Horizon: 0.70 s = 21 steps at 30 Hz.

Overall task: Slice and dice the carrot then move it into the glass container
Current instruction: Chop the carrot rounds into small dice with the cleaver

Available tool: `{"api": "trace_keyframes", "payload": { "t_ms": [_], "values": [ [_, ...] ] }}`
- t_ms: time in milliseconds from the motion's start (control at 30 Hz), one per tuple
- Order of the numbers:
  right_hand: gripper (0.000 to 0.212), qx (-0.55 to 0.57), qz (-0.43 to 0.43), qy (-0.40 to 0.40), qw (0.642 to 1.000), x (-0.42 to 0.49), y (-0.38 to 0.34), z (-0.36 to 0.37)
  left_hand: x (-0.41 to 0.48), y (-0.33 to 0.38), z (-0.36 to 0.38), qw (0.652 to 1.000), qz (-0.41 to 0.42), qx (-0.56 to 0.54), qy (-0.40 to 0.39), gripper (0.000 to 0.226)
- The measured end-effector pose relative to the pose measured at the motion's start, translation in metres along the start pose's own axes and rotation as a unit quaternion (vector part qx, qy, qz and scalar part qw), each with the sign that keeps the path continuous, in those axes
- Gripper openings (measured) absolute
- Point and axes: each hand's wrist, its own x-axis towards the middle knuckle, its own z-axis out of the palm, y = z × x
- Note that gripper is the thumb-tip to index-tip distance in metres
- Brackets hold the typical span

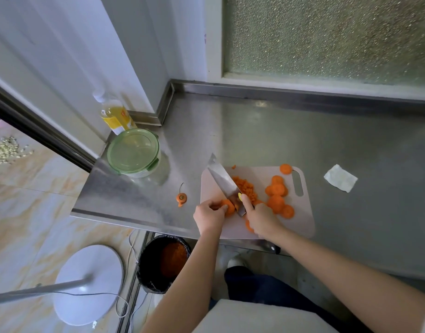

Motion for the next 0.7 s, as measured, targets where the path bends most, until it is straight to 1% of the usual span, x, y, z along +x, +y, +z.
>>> {"api": "trace_keyframes", "payload": {
  "t_ms": [100, 233, 367, 600, 700],
  "values": [
    [0.067, 0.01, 0.005, 0.019, 1.0, 0.001, -0.002, -0.003, 0.002, 0.0, -0.001, 1.0, -0.009, -0.004, -0.003, 0.024],
    [0.065, 0.052, 0.01, 0.027, 0.998, 0.0, 0.0, -0.005, 0.004, -0.001, -0.002, 1.0, -0.026, -0.015, -0.002, 0.026],
    [0.063, 0.05, -0.011, 0.017, 0.999, -0.002, 0.001, -0.007, 0.004, -0.002, -0.002, 0.999, -0.039, -0.025, -0.005, 0.029],
    [0.062, -0.032, -0.022, -0.003, 0.999, -0.009, -0.003, -0.009, 0.004, -0.002, -0.002, 0.999, -0.035, -0.026, -0.007, 0.029],
    [0.064, -0.059, -0.036, -0.036, 0.997, -0.015, -0.007, -0.011, 0.004, -0.002, -0.003, 0.999, -0.034, -0.028, -0.008, 0.027]
  ]
}}
